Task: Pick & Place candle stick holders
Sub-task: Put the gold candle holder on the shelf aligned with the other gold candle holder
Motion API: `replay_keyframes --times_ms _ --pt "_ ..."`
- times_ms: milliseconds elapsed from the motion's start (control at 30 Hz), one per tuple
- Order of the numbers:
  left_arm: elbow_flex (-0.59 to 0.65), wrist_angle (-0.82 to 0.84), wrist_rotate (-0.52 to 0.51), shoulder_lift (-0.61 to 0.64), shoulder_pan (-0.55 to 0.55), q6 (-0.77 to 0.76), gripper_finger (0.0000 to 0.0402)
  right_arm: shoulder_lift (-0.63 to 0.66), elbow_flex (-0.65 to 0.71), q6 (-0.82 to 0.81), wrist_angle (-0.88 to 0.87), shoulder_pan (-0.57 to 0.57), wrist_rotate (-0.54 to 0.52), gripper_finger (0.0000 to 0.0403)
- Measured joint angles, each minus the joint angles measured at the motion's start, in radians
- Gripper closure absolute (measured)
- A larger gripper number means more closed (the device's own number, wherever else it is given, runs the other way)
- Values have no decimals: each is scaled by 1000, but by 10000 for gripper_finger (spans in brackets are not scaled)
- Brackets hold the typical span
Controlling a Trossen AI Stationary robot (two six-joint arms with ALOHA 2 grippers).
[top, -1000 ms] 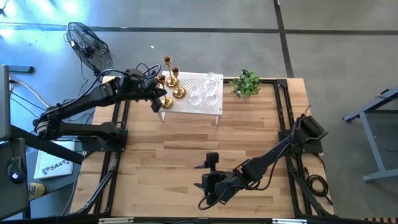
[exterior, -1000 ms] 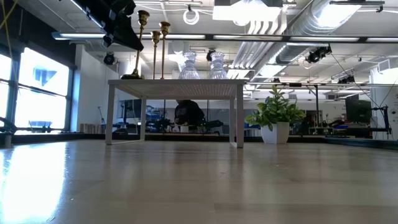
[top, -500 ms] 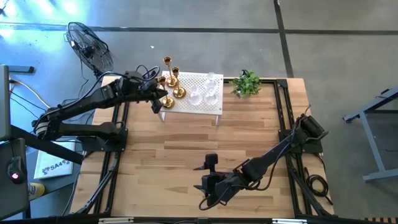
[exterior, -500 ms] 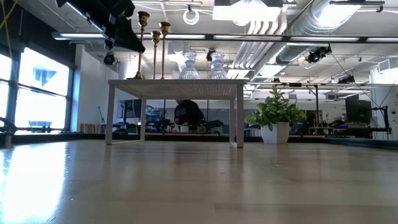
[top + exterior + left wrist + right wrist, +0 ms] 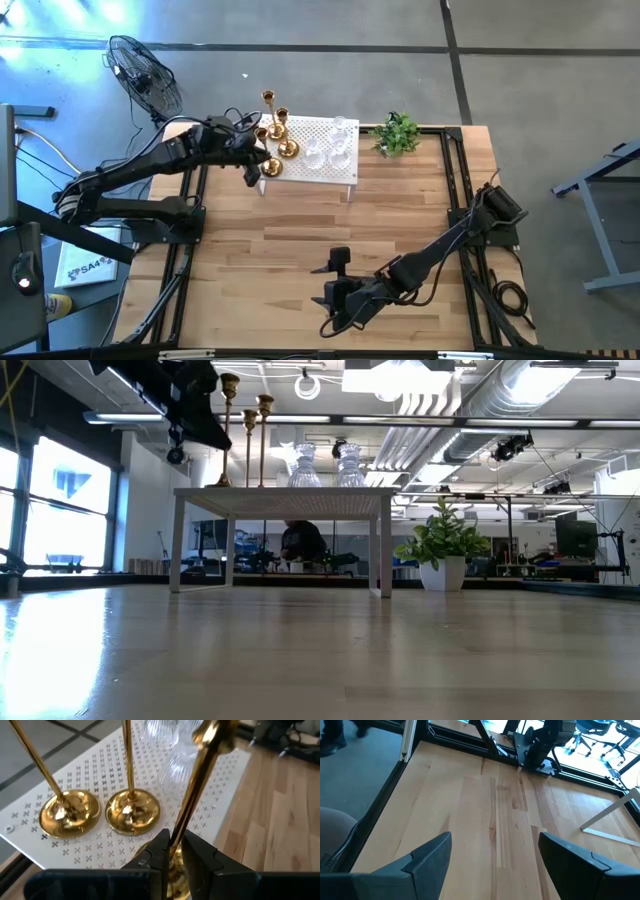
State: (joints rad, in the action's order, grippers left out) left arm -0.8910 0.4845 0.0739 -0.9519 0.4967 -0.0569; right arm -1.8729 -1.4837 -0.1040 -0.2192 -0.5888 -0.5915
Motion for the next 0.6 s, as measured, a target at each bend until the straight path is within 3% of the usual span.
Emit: replay_keyframes --times_ms 600 --pt "-3 5 -13 0 0 -2 351 0 0 -2 0 0 4 111"
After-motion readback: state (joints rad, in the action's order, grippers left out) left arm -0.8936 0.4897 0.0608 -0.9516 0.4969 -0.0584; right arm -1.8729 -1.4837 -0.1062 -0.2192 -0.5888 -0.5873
